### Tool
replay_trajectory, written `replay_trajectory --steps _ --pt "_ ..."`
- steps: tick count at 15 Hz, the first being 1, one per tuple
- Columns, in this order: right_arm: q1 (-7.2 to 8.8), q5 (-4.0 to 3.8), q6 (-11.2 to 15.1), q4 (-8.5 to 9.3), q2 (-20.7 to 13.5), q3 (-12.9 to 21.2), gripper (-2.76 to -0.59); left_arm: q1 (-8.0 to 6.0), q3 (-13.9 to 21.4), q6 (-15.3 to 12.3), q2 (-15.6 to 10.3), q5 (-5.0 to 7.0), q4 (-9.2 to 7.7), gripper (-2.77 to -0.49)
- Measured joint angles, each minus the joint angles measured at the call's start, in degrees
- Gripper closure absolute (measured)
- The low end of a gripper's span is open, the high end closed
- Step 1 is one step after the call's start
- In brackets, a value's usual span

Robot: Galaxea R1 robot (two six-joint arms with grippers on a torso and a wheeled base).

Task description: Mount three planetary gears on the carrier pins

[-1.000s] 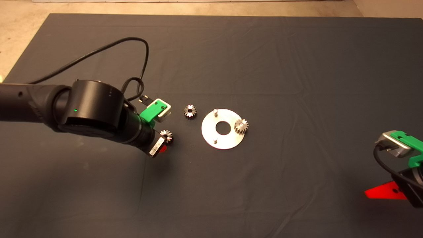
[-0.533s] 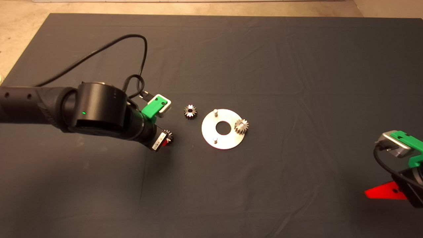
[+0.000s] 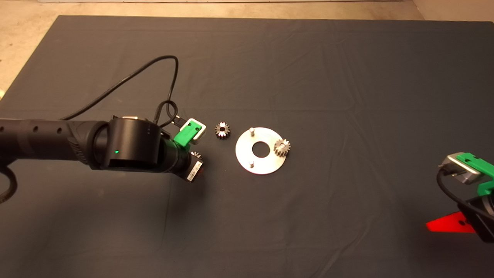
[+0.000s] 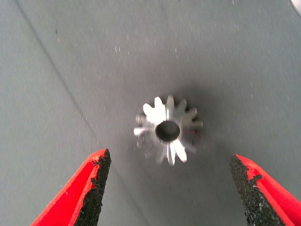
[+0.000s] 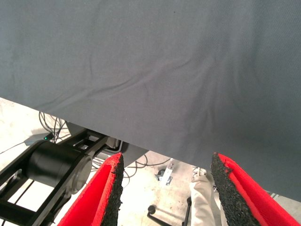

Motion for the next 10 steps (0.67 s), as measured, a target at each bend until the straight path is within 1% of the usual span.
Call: replay_trajectory --steps 4,5,7,9,10 --pt "0.02 -0.01 0.0 0.02 -0.2 0.0 -1.34 0.83 -1.4 -0.2 0.0 0.0 2.62 -1.78" --pt "0.0 -0.01 0.0 0.02 -0.2 0.0 -1.34 0.97 -1.6 -0.2 0.0 0.02 2.88 -1.78" --pt "0.0 0.0 0.0 0.02 -0.2 0.0 -1.34 1.71 -2.0 -0.2 0.0 0.05 3.29 -1.78" --pt "0.02 -0.01 0.0 0.02 -0.3 0.0 -1.34 2.23 -2.2 -0.4 0.0 0.02 3.39 -1.78" --pt "0.02 -0.04 0.0 0.02 -0.3 0.0 -1.34 2.27 -2.2 -1.2 0.0 0.02 3.45 -1.78"
